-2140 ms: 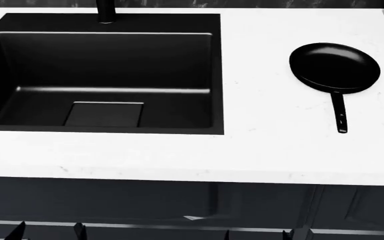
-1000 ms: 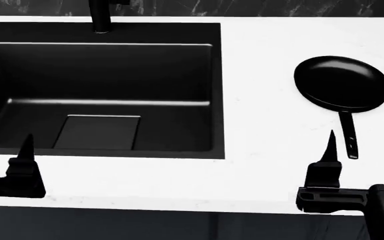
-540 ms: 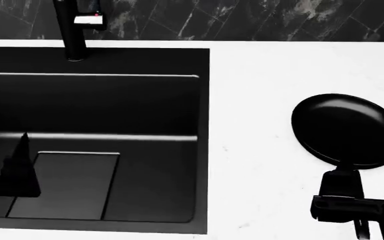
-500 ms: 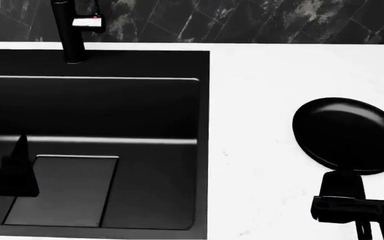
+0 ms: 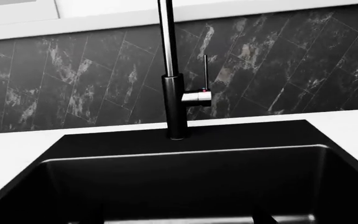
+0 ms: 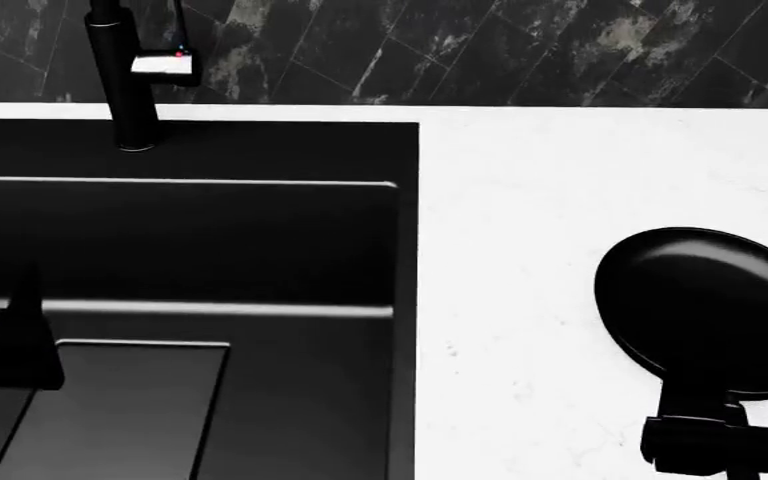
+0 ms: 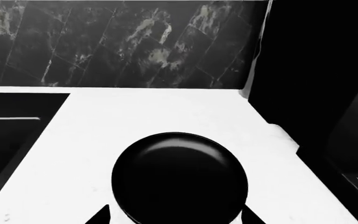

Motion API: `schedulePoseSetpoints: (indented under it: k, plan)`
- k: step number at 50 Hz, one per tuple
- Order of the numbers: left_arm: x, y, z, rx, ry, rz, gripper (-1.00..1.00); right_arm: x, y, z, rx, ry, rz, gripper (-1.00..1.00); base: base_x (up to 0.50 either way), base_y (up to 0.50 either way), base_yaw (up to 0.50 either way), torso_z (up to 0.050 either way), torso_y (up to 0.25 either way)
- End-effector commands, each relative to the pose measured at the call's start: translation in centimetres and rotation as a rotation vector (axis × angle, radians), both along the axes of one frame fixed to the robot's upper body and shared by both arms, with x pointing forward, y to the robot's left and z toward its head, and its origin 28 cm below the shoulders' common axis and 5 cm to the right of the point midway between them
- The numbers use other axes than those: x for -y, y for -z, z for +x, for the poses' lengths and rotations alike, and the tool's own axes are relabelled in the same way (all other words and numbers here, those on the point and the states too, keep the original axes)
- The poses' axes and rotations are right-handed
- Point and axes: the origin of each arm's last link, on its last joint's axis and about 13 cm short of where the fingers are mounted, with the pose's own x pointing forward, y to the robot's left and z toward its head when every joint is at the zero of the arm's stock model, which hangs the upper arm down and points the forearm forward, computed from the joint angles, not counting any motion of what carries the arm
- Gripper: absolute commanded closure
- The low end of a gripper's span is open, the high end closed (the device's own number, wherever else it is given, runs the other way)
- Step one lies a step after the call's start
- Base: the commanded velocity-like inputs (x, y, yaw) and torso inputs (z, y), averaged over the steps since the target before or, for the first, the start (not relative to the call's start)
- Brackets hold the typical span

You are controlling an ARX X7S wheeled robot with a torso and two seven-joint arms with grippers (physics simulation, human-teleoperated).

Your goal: Pick the pan and sponge and place them into the sink. Then turn on the water.

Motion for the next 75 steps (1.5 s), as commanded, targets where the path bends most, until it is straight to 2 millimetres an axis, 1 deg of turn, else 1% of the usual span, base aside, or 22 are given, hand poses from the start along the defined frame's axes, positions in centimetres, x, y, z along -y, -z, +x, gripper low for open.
schedulePoseSetpoints:
  k: [1, 3, 6, 9, 11, 15, 16, 22, 27, 31, 40, 41, 53, 57, 58, 61, 65, 67, 69, 72, 73, 75]
  plan:
    - [-0.2, 0.4, 0.0, -0.015, 0.005, 0.001, -1.00, 0.2, 1.2, 0.7, -0.248, 0.102, 0.041, -1.00, 0.00, 0.00, 0.00, 0.000, 0.000]
    - [-0.2, 0.4, -0.1, -0.013, 0.005, 0.000, -1.00, -0.1, 0.7, 0.8, -0.259, 0.069, 0.109, -1.00, 0.00, 0.00, 0.00, 0.000, 0.000]
    - [-0.2, 0.5, -0.2, -0.012, 0.006, -0.002, -1.00, -0.1, 0.3, 1.1, -0.291, 0.059, 0.107, -1.00, 0.00, 0.00, 0.00, 0.000, 0.000]
    - [-0.1, 0.5, -0.2, -0.014, 0.009, -0.005, -1.00, 0.7, -0.2, 2.2, -0.315, 0.060, 0.134, -1.00, 0.00, 0.00, 0.00, 0.000, 0.000]
    - [-0.1, 0.5, -0.2, -0.016, 0.009, -0.005, -1.00, 1.0, 0.0, 2.7, -0.341, 0.057, 0.168, -1.00, 0.00, 0.00, 0.00, 0.000, 0.000]
    - [-0.5, 0.6, -0.3, -0.018, 0.002, -0.008, -1.00, 1.0, 0.1, 3.5, -0.417, 0.041, 0.116, -1.00, 0.00, 0.00, 0.00, 0.000, 0.000]
    - [-0.5, 0.6, -0.3, -0.018, 0.003, -0.009, -1.00, 1.0, 0.0, 4.2, -0.437, 0.042, 0.106, -1.00, 0.00, 0.00, 0.00, 0.000, 0.000]
    - [-0.5, 0.7, -0.3, -0.019, 0.002, -0.011, -1.00, 1.3, 0.3, 6.8, -0.446, 0.041, 0.125, -1.00, 0.00, 0.00, 0.00, 0.000, 0.000]
    - [-0.7, 0.6, -0.4, -0.019, -0.001, -0.010, -1.00, 1.3, 1.0, 7.9, -0.457, 0.042, 0.142, -1.00, 0.00, 0.00, 0.00, 0.000, 0.000]
    - [-0.3, 0.7, -0.3, -0.022, -0.001, -0.009, -1.00, 1.3, 1.3, 7.8, -0.481, 0.047, 0.137, -1.00, 0.00, 0.00, 0.00, 0.000, 0.000]
    - [-0.8, 0.6, -0.5, -0.022, -0.004, -0.011, -1.00, 1.2, 1.9, 7.9, -0.515, 0.044, 0.117, -1.00, 0.00, 0.00, 0.00, 0.000, 0.001]
    - [-0.8, 0.5, -0.5, -0.020, -0.005, -0.012, -1.00, 1.2, 1.8, 7.9, -0.500, 0.058, 0.154, -1.00, 0.00, 0.00, 0.00, 0.000, 0.000]
    - [-0.9, 0.8, -0.6, -0.029, 0.000, -0.009, -1.00, 1.3, 3.3, 7.4, -0.557, 0.044, 0.143, -1.00, 0.00, 0.00, 0.00, 0.000, 0.000]
    - [-0.9, 0.7, -0.6, -0.029, -0.001, -0.007, -1.00, 1.3, 3.2, 7.3, -0.551, 0.041, 0.141, -1.00, 0.00, 0.00, 0.00, 0.000, 0.000]
    - [-0.9, 0.7, -0.6, -0.030, -0.001, -0.007, -1.00, 1.3, 3.2, 7.3, -0.552, 0.037, 0.134, 1.00, 0.00, 0.00, 0.00, 0.000, 0.000]
    - [-0.8, 0.8, -0.5, -0.031, 0.001, -0.007, -1.00, 1.2, 3.0, 7.4, -0.546, 0.018, 0.086, 1.00, 0.00, 0.00, 0.00, 0.000, 0.000]
    - [-0.6, 0.8, -0.5, -0.032, -0.002, -0.007, -1.00, 1.2, 2.1, 7.3, -0.434, -0.016, 0.095, 1.00, 0.00, 0.00, 0.00, 0.000, 0.000]
    - [-0.5, 0.9, -0.4, -0.033, -0.003, -0.007, -1.00, 1.3, 1.8, 7.3, -0.439, -0.003, 0.087, 1.00, 0.00, 0.00, 0.00, 0.000, 0.000]
    - [-1.1, 0.8, -0.7, -0.033, -0.002, -0.008, -1.00, 1.3, 1.4, 7.3, -0.429, -0.006, 0.072, 1.00, 0.00, 0.00, 0.00, 0.000, 0.000]
    - [-0.4, 0.9, -0.4, -0.033, -0.001, -0.007, -1.00, 1.2, 0.6, 7.4, -0.352, -0.079, 0.037, 1.00, 0.00, 0.00, 0.00, 0.000, 0.000]
    - [-1.0, 0.8, -0.7, -0.033, -0.001, -0.007, -1.00, 1.2, 0.3, 7.4, -0.325, -0.090, 0.033, 1.00, 0.00, 0.00, 0.00, 0.000, 0.011]
    - [-0.9, 0.8, -0.6, -0.032, -0.002, -0.005, -1.00, 1.0, 0.0, 7.4, -0.292, -0.167, -0.023, 1.00, 0.00, 0.00, 0.00, 0.000, 0.000]
